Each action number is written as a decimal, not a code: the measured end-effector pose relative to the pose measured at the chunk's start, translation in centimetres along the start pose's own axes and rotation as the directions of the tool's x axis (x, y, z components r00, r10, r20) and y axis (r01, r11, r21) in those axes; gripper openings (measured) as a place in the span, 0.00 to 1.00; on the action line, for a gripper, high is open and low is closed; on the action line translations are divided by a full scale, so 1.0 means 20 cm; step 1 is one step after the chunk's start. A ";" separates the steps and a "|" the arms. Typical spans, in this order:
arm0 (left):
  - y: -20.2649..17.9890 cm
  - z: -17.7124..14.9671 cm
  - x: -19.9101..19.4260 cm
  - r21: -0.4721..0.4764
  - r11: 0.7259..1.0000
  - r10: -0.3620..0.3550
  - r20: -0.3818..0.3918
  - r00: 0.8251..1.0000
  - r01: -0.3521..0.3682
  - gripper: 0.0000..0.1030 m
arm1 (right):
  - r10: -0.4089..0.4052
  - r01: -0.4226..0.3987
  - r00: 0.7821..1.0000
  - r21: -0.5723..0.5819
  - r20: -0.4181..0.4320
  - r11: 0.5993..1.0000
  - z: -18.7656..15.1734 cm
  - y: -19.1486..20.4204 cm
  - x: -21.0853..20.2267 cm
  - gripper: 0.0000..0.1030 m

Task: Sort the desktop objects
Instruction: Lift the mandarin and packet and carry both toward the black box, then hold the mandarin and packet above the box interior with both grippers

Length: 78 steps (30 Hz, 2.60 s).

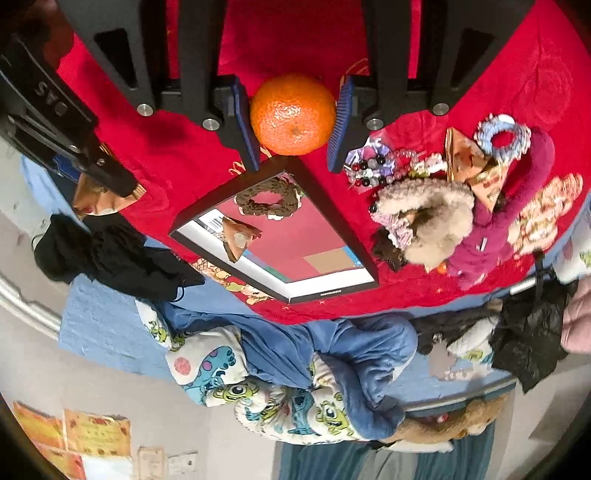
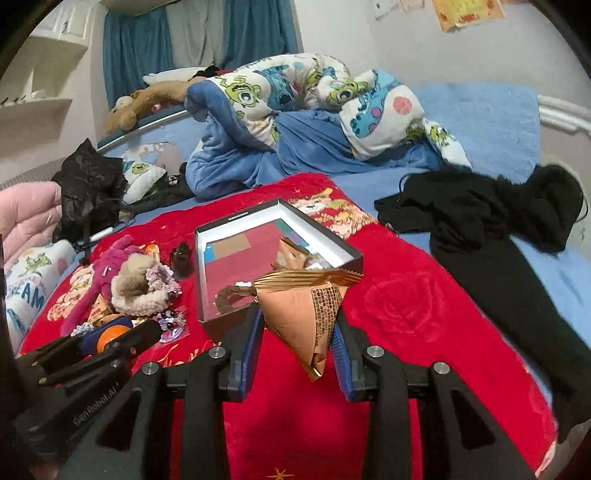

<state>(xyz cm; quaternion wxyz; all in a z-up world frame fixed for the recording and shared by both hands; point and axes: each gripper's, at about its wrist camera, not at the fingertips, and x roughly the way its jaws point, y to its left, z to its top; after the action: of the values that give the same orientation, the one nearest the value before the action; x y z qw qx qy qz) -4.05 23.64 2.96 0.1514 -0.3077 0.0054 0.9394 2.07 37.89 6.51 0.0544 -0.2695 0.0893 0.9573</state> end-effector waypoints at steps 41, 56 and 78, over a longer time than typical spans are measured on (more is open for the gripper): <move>-0.08 0.53 0.63 0.106 0.992 -0.074 0.000 0.997 0.073 0.38 | 0.042 -0.042 0.997 0.008 0.061 0.999 0.37 -0.08 0.52 0.34; 0.06 0.43 0.96 0.057 0.998 -0.029 -0.132 0.991 0.036 0.38 | -0.017 0.015 0.991 -0.021 -0.129 1.000 0.24 -0.03 0.85 0.33; 0.02 0.35 1.00 0.138 0.990 0.024 -0.104 0.994 -0.009 0.38 | -0.080 0.074 0.991 -0.054 -0.106 0.996 0.19 -0.01 0.86 0.34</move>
<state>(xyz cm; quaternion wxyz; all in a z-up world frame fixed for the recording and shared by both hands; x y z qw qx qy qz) -23.44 29.52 -3.04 0.1640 -0.3456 0.0806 0.9204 -14.44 39.85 0.72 0.0795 -0.3256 0.0576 0.9404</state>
